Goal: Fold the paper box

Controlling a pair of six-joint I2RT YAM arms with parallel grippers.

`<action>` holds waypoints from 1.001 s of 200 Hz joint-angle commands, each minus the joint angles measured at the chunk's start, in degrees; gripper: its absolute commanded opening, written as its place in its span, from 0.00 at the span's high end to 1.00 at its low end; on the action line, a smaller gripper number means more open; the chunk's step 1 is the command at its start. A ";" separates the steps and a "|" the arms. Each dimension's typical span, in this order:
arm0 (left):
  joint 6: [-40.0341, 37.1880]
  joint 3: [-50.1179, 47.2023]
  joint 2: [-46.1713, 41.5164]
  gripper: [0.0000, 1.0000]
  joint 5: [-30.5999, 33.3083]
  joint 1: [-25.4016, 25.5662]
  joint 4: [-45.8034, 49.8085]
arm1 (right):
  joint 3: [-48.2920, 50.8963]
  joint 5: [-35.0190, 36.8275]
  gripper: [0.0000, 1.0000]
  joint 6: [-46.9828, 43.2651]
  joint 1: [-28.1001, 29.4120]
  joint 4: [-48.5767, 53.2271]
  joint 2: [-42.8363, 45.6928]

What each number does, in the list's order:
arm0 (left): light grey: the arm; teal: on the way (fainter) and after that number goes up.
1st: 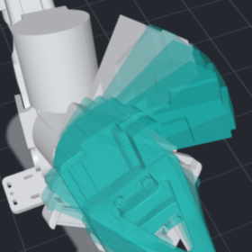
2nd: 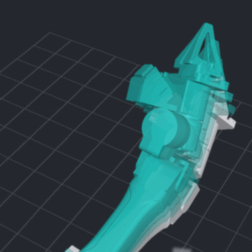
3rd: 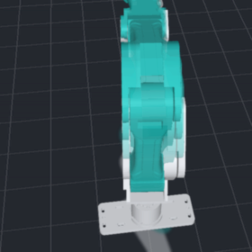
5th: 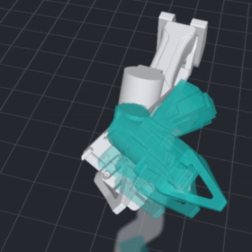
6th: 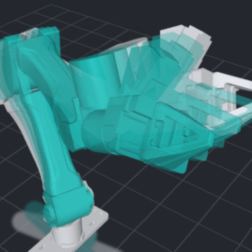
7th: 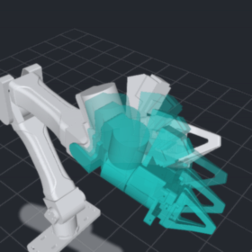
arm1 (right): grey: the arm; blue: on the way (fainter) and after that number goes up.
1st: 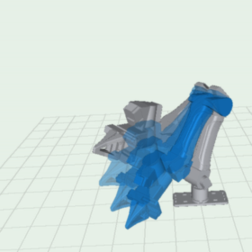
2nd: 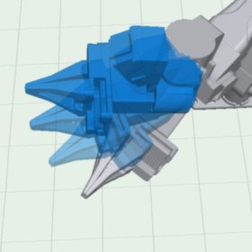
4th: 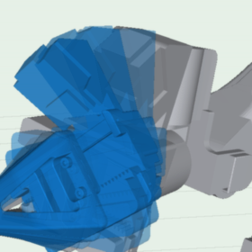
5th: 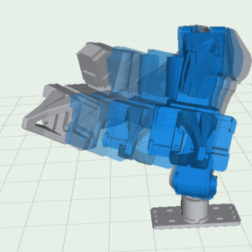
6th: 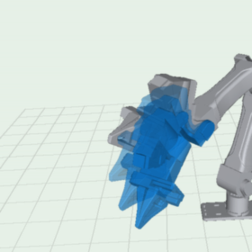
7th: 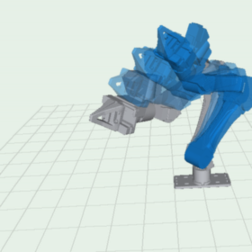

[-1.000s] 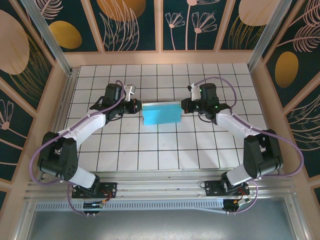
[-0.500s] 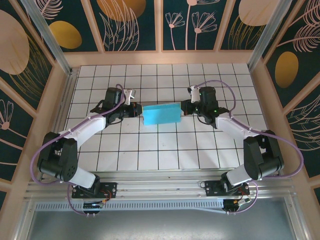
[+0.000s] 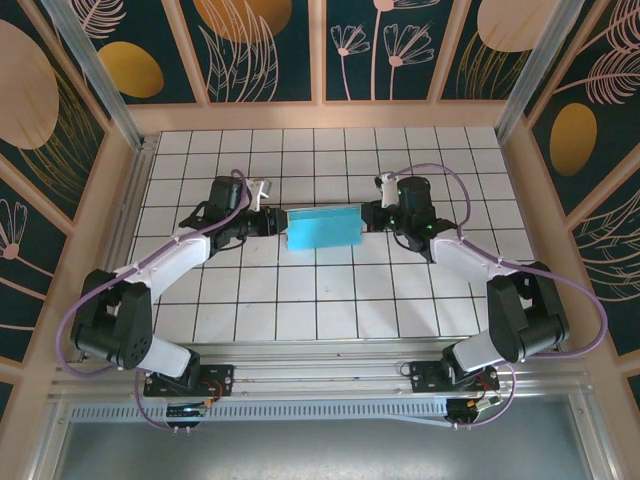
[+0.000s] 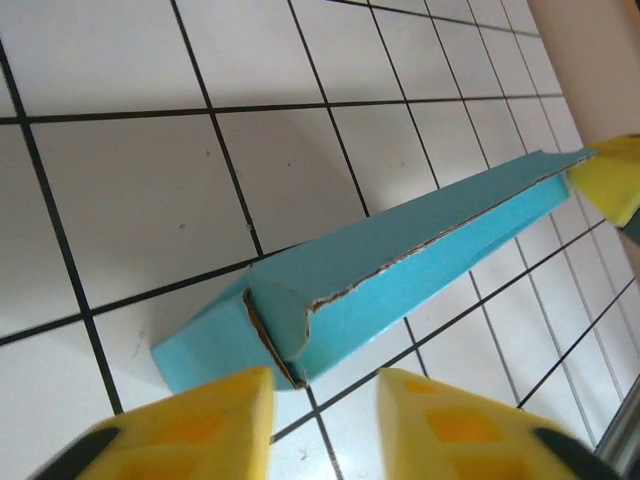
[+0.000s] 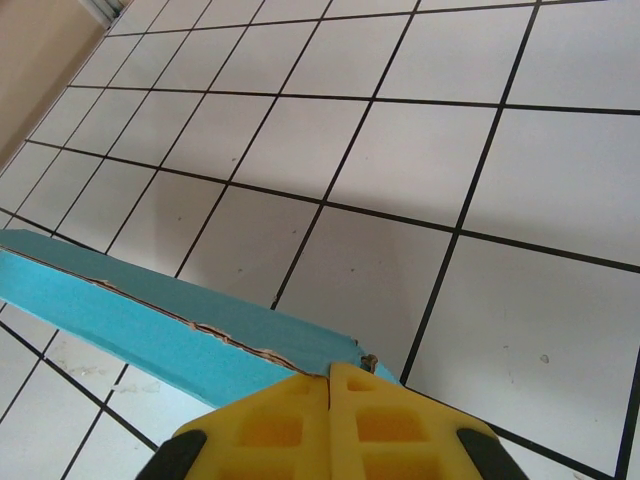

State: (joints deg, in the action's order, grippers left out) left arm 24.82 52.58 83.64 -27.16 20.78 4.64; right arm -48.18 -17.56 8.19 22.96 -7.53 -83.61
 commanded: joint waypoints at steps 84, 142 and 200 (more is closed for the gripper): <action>19.59 -0.44 -2.19 0.55 10.73 0.23 -3.87 | 0.99 1.47 0.93 -1.55 1.81 6.71 -1.43; 30.76 -1.37 1.09 0.47 5.97 0.23 -12.37 | 0.59 1.74 0.93 -1.70 2.12 7.07 -1.45; 33.98 -1.75 4.11 0.46 5.45 0.23 -13.81 | 0.20 2.09 0.93 -2.03 2.26 7.51 -1.43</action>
State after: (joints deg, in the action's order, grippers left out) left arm 55.46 51.64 85.97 -20.56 20.80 -7.16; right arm -48.25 -15.86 7.38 24.10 -7.35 -83.61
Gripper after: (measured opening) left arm 0.545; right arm 0.072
